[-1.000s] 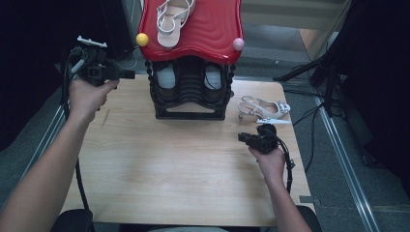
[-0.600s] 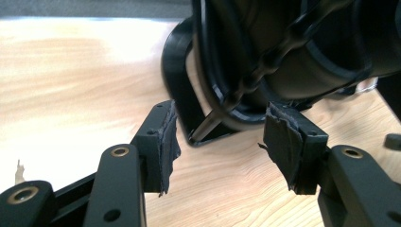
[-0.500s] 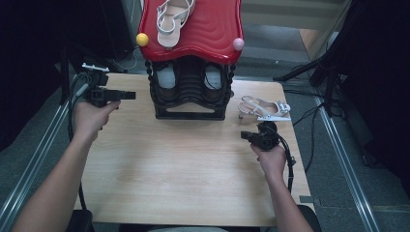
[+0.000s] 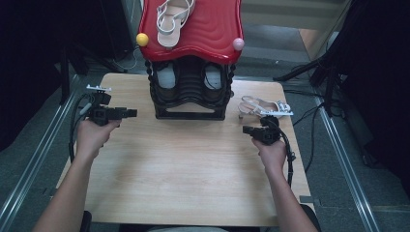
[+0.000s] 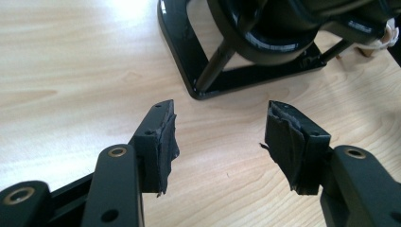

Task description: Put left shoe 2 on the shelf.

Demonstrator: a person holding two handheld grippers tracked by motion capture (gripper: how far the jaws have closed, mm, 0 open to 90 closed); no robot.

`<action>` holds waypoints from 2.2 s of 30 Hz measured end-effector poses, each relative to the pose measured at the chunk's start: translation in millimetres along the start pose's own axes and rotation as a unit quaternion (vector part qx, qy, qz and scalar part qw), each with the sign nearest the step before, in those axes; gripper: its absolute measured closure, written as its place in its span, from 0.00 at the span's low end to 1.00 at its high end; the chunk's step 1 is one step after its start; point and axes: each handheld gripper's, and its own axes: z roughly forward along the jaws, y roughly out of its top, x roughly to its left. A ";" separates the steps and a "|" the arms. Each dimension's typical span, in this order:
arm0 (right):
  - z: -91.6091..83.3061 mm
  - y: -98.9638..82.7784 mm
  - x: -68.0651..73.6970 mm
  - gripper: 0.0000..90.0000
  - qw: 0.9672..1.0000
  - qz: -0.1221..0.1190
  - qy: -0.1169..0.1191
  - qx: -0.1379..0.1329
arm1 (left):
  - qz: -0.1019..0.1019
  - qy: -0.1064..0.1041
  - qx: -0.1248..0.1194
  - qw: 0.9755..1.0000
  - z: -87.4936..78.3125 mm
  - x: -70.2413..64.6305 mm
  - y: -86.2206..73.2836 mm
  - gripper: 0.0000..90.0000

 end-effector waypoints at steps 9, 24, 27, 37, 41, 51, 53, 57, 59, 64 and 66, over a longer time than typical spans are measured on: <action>4.4 19.9 -14.2 1.00 0.999 0.010 -0.029 0.008 | 0.002 -0.004 0.006 1.000 5.9 -4.3 -13.4 0.47; 22.4 61.5 -25.9 1.00 0.997 0.050 -0.058 -0.009 | 0.023 -0.012 0.021 0.999 19.1 -6.0 -20.5 0.46; 25.2 68.1 -24.2 1.00 0.996 0.055 -0.060 -0.026 | 0.027 -0.012 0.027 0.999 20.9 -5.8 -20.7 0.46; 36.2 73.0 -30.0 1.00 0.994 0.068 -0.083 0.018 | 0.020 -0.035 0.037 0.998 27.0 -4.5 -22.0 0.46; 31.6 72.1 -31.0 1.00 0.994 0.064 -0.086 0.032 | 0.021 -0.042 0.033 0.998 26.7 -7.0 -22.1 0.46; 19.8 60.8 -35.5 1.00 0.995 0.056 -0.073 0.034 | 0.015 -0.026 0.036 0.999 29.8 -2.3 -24.7 0.45; 16.8 59.1 -36.2 1.00 0.995 0.054 -0.074 0.039 | 0.015 -0.025 0.037 0.999 29.9 -1.6 -24.8 0.45; 10.0 53.1 -39.3 1.00 0.995 0.051 -0.073 0.037 | 0.013 -0.023 0.035 0.999 31.0 -0.5 -25.1 0.45; 6.2 49.4 -40.7 1.00 0.995 0.057 -0.072 0.037 | 0.013 -0.022 0.036 0.999 31.5 0.1 -25.2 0.45; -2.5 43.5 -44.4 1.00 0.995 0.055 -0.077 0.041 | 0.015 -0.024 0.038 0.999 32.1 0.1 -24.7 0.45; -6.3 40.3 -47.8 1.00 0.995 0.056 -0.075 0.040 | 0.014 -0.023 0.038 0.999 32.6 0.1 -24.6 0.44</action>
